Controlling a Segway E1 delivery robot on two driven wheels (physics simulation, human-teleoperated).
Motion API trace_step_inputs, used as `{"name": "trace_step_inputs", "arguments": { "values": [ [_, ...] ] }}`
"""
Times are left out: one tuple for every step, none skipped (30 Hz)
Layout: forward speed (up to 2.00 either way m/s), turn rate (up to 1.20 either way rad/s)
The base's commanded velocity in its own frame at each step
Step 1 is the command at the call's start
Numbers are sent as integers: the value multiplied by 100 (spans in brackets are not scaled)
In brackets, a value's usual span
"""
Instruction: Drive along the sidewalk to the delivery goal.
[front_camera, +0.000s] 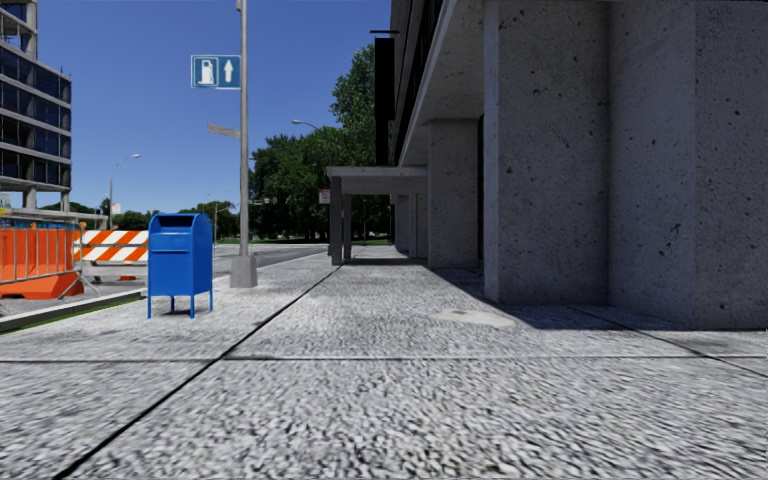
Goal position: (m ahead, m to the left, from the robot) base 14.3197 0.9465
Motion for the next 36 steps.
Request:
{"name": "trace_step_inputs", "arguments": {
  "values": [
    [195, 0],
    [195, 0],
    [195, 0],
    [195, 0],
    [195, 0],
    [195, 0],
    [195, 0],
    [195, 0],
    [195, 0],
    [195, 0],
    [195, 0],
    [195, 0],
    [195, 0],
    [195, 0],
    [195, 0],
    [195, 0],
    [195, 0],
    [195, 0],
    [195, 0],
    [195, 0],
    [195, 0],
    [195, 0],
    [195, 0],
    [195, 0],
    [195, 0],
    [195, 0],
    [195, 0],
    [195, 0],
    [195, 0],
    [195, 0],
    [195, 0],
    [195, 0],
    [195, 0],
    [195, 0],
    [195, 0],
    [195, 0]
  ]
}}
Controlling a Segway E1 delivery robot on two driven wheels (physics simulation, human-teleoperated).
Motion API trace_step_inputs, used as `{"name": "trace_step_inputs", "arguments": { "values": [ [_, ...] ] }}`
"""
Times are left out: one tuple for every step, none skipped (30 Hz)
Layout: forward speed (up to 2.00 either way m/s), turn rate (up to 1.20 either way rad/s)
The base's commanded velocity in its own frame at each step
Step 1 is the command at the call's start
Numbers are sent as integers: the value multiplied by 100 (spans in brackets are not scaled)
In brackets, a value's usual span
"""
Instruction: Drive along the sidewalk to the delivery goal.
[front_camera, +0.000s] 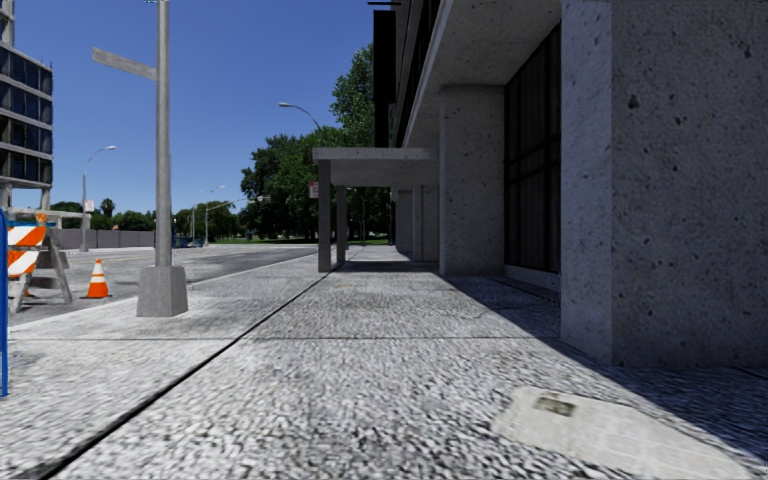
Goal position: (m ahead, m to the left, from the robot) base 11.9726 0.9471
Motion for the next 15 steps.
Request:
{"name": "trace_step_inputs", "arguments": {
  "values": [
    [195, 0],
    [195, 0],
    [195, 0],
    [195, 0],
    [195, 0],
    [195, 0],
    [195, 0],
    [195, 0],
    [195, 0],
    [195, 0],
    [195, 0],
    [195, 0],
    [195, 0],
    [195, 0],
    [195, 0]
  ]
}}
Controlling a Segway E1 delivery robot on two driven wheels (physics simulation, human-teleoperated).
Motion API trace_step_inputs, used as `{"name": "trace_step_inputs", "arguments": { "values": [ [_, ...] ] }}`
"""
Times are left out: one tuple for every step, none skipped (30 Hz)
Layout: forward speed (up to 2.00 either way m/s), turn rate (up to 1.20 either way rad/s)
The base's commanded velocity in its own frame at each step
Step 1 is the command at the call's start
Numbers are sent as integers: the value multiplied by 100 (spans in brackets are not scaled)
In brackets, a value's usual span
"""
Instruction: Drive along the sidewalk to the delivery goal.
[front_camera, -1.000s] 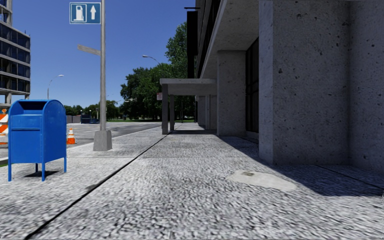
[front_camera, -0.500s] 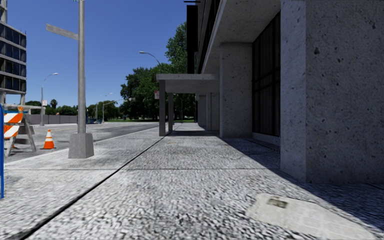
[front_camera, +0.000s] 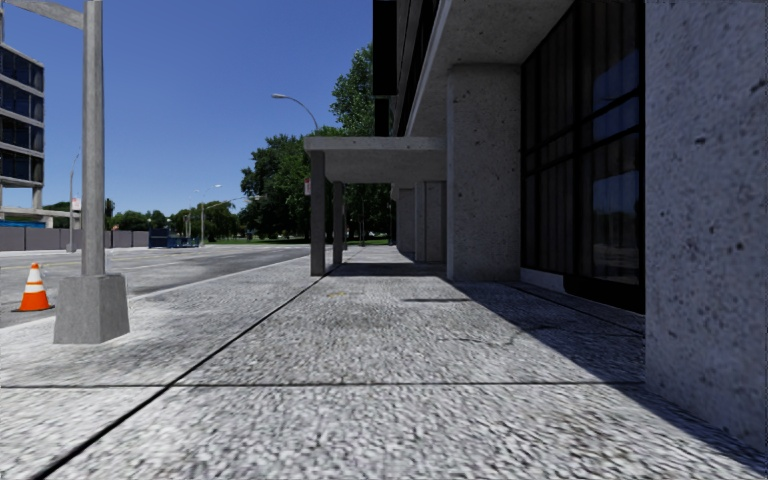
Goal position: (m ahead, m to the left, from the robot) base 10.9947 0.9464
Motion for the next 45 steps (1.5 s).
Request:
{"name": "trace_step_inputs", "arguments": {
  "values": [
    [195, 0],
    [195, 0],
    [195, 0],
    [195, 0],
    [195, 0],
    [195, 0],
    [195, 0],
    [195, 0],
    [195, 0],
    [195, 0],
    [195, 0],
    [195, 0],
    [195, 0],
    [195, 0],
    [195, 0],
    [195, 0],
    [195, 0],
    [195, 0],
    [195, 0],
    [195, 0],
    [195, 0],
    [195, 0],
    [195, 0],
    [195, 0],
    [195, 0],
    [195, 0],
    [195, 0],
    [195, 0],
    [195, 0],
    [195, 0],
    [195, 0],
    [195, 0],
    [195, 0],
    [195, 0],
    [196, 0],
    [196, 0],
    [196, 0],
    [196, 0],
    [196, 0],
    [196, 0],
    [196, 0],
    [196, 0],
    [196, 0],
    [196, 0],
    [196, 0]
  ]
}}
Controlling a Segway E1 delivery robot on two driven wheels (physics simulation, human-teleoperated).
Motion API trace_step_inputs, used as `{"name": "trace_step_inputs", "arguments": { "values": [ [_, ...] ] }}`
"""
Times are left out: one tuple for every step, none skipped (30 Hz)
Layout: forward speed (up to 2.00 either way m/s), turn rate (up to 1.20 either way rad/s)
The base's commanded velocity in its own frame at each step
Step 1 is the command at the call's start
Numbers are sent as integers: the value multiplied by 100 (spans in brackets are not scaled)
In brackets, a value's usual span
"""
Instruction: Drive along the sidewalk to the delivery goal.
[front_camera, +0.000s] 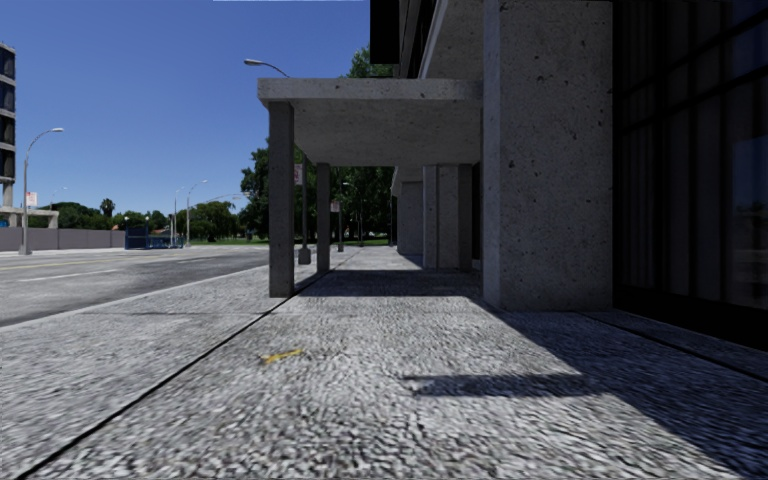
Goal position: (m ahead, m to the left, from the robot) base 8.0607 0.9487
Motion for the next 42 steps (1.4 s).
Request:
{"name": "trace_step_inputs", "arguments": {
  "values": [
    [196, 0],
    [197, 0],
    [198, 0],
    [198, 0],
    [198, 0],
    [198, 0],
    [200, 0],
    [200, 0],
    [200, 0],
    [200, 0],
    [200, 0],
    [200, 0],
    [200, 0],
    [200, 0],
    [200, 0],
    [200, 0],
    [200, 0],
    [200, 0],
    [200, 0],
    [200, 0],
    [200, 0],
    [200, 0],
    [200, 0],
    [200, 0],
    [200, 0],
    [200, 0],
    [200, 0],
    [200, 0],
    [200, 0],
    [200, 0],
    [200, 0],
    [200, 0],
    [200, 0],
    [200, 0],
    [200, 0],
    [200, 0],
    [200, 0],
    [200, 0],
    [200, 0],
    [200, 0],
    [200, 0],
    [200, 0]
  ]
}}
